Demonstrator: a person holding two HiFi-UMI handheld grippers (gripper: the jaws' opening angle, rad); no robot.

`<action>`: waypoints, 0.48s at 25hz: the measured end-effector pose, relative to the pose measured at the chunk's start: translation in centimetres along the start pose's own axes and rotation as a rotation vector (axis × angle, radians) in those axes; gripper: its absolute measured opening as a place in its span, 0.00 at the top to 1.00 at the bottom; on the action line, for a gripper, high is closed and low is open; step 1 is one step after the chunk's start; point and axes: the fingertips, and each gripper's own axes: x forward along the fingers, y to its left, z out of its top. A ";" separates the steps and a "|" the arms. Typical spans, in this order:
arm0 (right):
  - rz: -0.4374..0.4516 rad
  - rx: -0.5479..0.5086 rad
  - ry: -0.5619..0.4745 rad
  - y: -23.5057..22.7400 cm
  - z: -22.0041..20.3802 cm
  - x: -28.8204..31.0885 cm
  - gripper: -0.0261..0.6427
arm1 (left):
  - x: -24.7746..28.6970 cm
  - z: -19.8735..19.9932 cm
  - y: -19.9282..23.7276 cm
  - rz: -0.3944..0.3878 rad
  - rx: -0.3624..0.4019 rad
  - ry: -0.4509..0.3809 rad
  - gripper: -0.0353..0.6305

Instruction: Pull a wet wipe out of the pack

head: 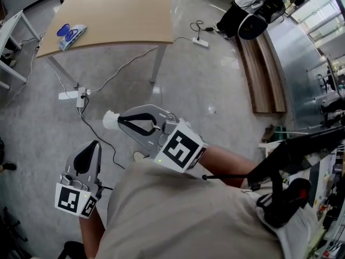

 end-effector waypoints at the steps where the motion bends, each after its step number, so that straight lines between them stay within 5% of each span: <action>1: 0.002 -0.004 0.002 0.1 0.1 0.2 0.95 | -0.1 -0.1 0.1 0.001 0.000 0.000 0.95; 12: 0.036 -0.025 0.000 0.7 1.3 0.8 0.95 | -0.6 0.2 0.3 0.017 -0.009 0.000 0.95</action>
